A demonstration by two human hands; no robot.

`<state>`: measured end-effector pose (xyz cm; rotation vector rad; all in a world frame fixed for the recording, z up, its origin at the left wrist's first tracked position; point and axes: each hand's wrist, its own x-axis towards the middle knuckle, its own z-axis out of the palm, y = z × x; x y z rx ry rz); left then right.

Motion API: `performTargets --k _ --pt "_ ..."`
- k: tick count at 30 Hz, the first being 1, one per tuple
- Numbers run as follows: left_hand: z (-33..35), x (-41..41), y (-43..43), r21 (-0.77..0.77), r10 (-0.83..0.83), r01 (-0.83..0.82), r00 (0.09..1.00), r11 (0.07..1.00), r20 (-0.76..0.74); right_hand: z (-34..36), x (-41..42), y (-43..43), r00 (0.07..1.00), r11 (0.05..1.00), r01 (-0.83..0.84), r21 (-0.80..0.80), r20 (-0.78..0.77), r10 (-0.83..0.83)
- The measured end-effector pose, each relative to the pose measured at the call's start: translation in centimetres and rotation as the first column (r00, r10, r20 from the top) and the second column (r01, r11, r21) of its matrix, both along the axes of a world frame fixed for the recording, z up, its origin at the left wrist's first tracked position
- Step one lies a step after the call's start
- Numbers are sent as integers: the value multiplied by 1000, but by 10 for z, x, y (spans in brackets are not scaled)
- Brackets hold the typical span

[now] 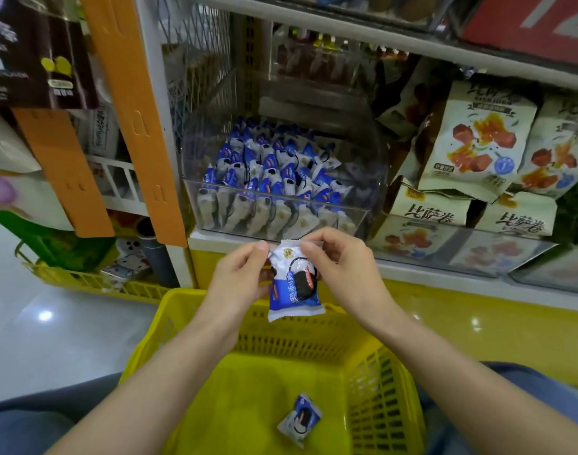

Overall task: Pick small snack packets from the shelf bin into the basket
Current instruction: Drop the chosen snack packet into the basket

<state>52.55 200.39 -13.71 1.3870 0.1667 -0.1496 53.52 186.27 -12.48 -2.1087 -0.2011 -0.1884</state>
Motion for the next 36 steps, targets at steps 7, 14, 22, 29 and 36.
performTargets --k 7,14,22,29,36 --pt "-18 -11 -5 36 -21 21 1000 999 -19 -19 -15 -11 999 997 51 -49 -15 -52" --pt "-48 -29 -17 235 -271 290 956 928 -110 -42 -35 -31 964 984 58 167 -264 -12" --pt "-134 -49 -35 326 -193 287 937 901 -292 -107 -44 -105 944 842 258 -475 -64 -325" --pt "-237 -66 -41 471 -46 299 878 830 -477 -181 -71 -124 849 838 335 -430 -248 -467" --pt "-306 -65 -15 578 -9 422 812 699 -583 -195 -68 -127 840 808 437 -395 -142 -523"
